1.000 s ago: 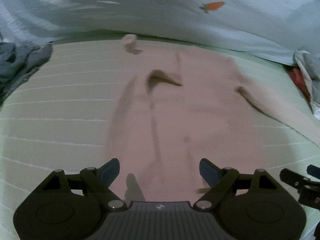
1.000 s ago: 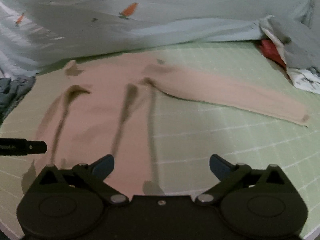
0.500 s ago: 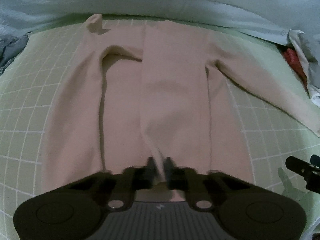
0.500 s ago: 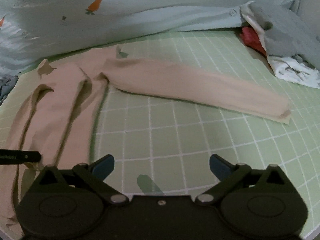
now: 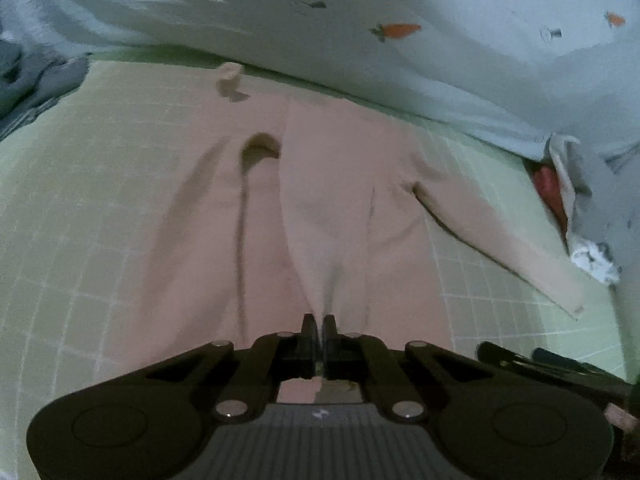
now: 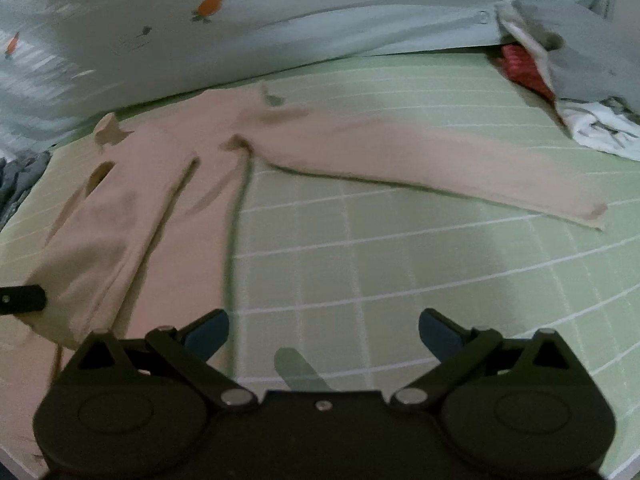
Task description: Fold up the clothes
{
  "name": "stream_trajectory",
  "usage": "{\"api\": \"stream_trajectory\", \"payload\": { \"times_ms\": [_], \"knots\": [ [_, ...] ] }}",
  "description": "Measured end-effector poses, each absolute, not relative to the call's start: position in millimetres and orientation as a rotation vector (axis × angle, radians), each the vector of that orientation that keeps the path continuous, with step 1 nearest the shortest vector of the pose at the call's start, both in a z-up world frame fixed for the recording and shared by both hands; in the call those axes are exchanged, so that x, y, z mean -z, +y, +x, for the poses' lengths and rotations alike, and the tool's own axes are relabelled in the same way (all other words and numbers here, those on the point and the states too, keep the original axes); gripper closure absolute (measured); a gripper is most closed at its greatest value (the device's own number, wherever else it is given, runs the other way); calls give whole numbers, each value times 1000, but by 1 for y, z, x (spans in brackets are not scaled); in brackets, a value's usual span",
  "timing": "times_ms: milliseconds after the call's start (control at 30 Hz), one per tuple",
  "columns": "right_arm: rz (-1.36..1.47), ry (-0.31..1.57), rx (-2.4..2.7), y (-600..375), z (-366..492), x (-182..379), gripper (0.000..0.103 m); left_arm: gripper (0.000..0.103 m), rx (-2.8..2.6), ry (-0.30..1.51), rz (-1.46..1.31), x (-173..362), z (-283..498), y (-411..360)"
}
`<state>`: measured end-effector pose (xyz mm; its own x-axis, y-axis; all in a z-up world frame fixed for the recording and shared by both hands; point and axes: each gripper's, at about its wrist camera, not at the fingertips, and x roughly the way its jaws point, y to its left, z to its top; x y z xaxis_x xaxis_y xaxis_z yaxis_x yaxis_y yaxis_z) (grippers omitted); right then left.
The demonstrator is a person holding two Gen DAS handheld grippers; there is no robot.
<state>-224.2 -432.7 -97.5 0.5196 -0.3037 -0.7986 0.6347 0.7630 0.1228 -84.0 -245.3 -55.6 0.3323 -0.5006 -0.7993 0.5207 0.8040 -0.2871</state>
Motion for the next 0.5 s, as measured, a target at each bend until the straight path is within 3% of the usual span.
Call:
{"api": "stream_trajectory", "payload": {
  "times_ms": [500],
  "knots": [
    [413, 894, 521, -347, -184, 100, 1, 100, 603, 1169, 7, 80, -80, -149]
  ]
}}
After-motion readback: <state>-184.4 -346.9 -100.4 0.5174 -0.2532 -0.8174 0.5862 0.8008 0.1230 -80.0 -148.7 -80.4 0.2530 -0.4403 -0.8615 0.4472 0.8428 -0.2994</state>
